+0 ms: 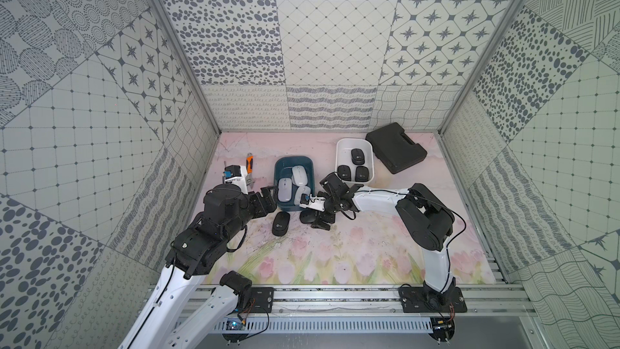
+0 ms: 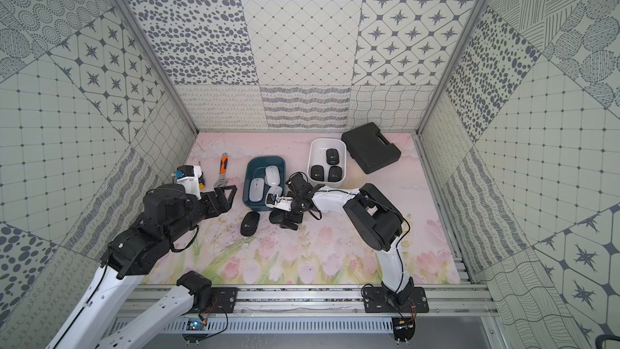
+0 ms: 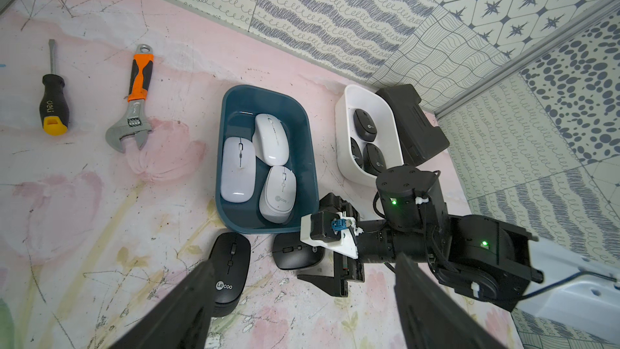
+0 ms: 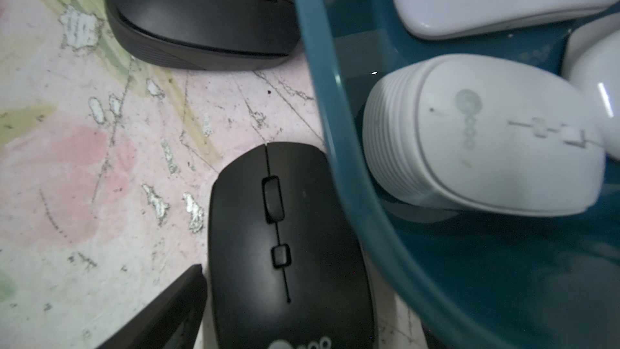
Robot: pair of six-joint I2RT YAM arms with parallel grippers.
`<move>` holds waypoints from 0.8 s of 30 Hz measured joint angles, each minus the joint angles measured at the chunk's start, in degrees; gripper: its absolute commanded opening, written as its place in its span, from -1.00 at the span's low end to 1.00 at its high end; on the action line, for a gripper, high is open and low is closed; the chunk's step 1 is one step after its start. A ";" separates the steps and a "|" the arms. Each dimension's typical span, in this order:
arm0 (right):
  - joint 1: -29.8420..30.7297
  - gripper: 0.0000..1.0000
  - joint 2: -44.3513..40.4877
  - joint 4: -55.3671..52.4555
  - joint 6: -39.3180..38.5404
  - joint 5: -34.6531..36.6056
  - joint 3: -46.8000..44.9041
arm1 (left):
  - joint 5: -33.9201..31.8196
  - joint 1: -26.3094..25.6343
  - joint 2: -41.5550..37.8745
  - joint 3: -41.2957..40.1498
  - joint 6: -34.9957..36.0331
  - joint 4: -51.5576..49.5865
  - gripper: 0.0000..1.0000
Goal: Place the mice by color into the storage box
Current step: Pick up the mouse from the center of the board.
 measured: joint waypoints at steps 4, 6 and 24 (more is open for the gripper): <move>0.57 0.81 0.00 0.94 -0.07 0.24 -0.26 | -0.07 0.00 0.00 -0.17 0.07 -0.17 0.74; 0.87 0.68 0.00 1.79 0.13 0.20 -0.72 | -0.15 0.00 0.00 -0.24 0.22 -0.26 0.74; 5.07 0.17 -2.84 13.29 7.98 6.88 -8.15 | -1.84 0.00 -0.13 -0.66 0.44 -0.81 0.74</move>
